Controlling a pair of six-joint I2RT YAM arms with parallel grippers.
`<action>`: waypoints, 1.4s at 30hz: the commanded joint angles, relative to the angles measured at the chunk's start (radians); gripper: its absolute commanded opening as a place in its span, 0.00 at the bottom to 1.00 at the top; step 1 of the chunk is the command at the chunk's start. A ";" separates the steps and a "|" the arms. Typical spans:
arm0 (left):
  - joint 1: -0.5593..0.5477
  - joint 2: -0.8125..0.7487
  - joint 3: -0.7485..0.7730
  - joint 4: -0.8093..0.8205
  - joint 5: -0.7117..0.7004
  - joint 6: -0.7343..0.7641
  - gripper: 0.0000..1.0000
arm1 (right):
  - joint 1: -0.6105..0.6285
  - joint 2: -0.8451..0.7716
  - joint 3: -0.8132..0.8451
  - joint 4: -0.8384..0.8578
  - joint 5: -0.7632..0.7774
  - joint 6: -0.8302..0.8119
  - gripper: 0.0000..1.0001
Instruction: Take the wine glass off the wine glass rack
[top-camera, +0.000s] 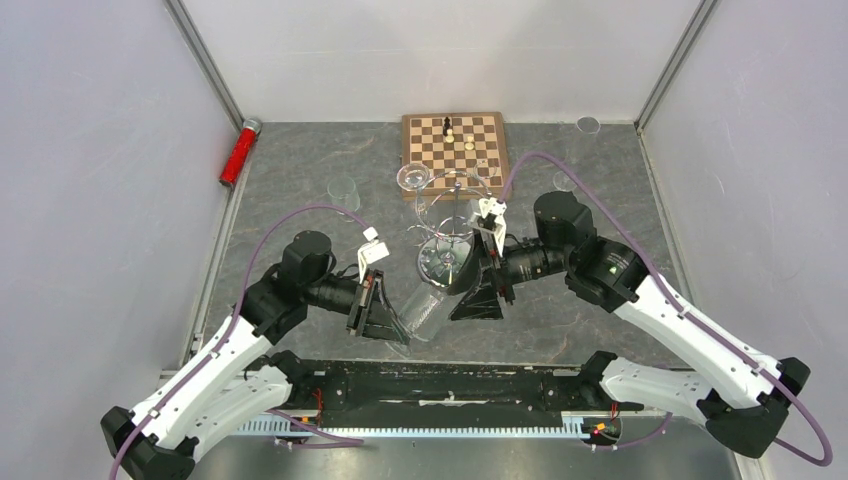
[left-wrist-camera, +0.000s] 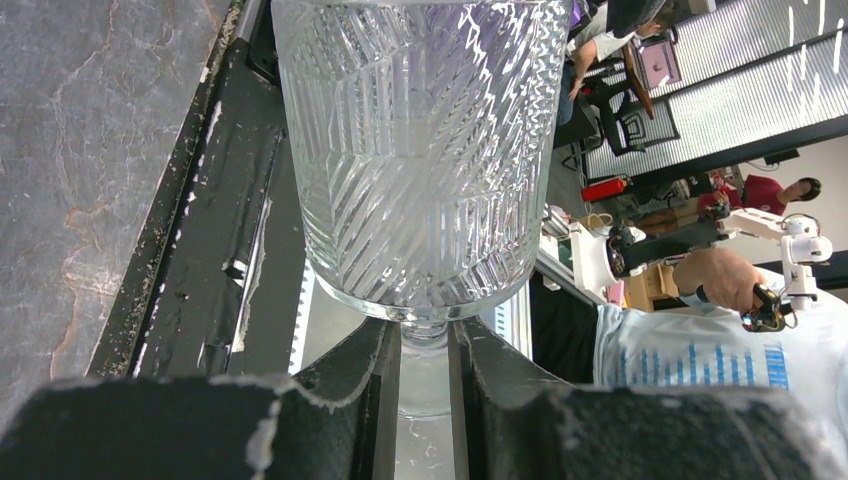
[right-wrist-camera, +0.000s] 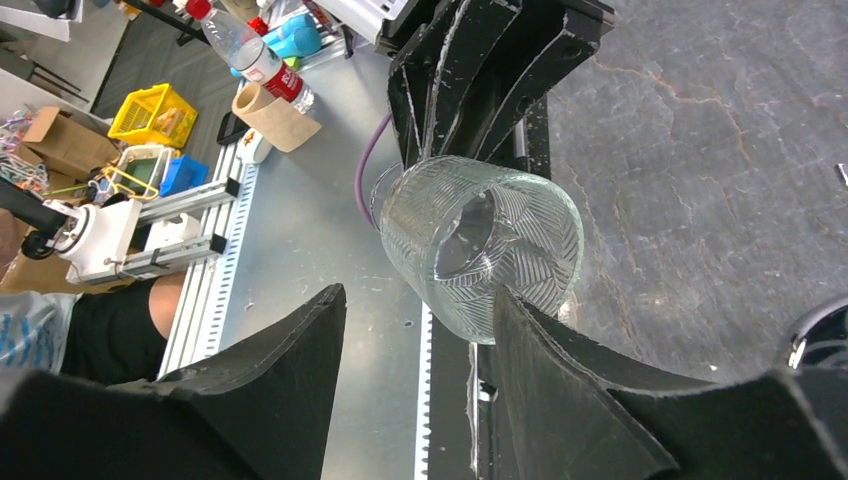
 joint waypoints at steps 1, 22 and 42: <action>-0.005 -0.018 0.057 0.033 0.015 0.047 0.02 | -0.002 -0.001 -0.024 0.112 -0.070 0.044 0.58; -0.008 -0.030 0.065 0.005 0.004 0.067 0.02 | 0.045 0.077 -0.051 0.240 -0.174 0.108 0.38; -0.009 -0.006 0.078 -0.025 -0.022 0.098 0.02 | 0.081 0.109 -0.021 0.122 -0.139 0.003 0.00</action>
